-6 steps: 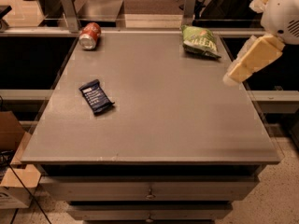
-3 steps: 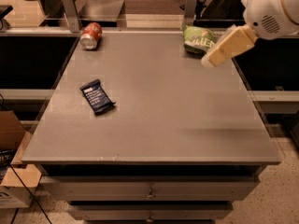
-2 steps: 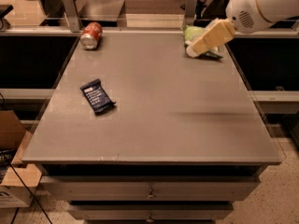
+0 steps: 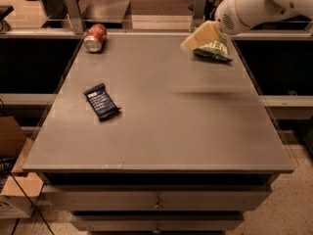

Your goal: Move green jalapeno chip bag near coke can

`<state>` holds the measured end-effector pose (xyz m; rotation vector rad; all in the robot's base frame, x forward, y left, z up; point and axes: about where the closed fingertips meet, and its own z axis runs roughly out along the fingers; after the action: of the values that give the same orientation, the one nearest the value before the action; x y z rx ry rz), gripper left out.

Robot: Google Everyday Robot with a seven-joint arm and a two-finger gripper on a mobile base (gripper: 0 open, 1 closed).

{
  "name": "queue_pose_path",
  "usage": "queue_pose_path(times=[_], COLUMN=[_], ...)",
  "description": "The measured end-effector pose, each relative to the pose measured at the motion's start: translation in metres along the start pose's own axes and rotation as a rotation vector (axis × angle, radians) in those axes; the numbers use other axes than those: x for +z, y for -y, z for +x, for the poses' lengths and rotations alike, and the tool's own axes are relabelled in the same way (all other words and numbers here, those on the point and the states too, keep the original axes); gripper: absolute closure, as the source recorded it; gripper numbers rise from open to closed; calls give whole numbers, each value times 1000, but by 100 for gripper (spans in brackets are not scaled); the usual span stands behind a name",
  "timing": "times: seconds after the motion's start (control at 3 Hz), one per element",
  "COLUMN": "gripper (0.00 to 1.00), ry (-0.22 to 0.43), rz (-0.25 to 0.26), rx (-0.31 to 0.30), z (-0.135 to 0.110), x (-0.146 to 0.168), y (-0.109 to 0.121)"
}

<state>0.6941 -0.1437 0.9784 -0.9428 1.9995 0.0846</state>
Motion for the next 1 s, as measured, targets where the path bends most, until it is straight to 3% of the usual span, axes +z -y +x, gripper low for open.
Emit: queue_pose_path(times=[0.33,0.67,1.0], gripper=[0,0,0], ry=[-3,-35,-37], rz=[-5,21,81], rx=[10,32,85], z=[2,7,18], x=[7,15,38], y=[1,4,18])
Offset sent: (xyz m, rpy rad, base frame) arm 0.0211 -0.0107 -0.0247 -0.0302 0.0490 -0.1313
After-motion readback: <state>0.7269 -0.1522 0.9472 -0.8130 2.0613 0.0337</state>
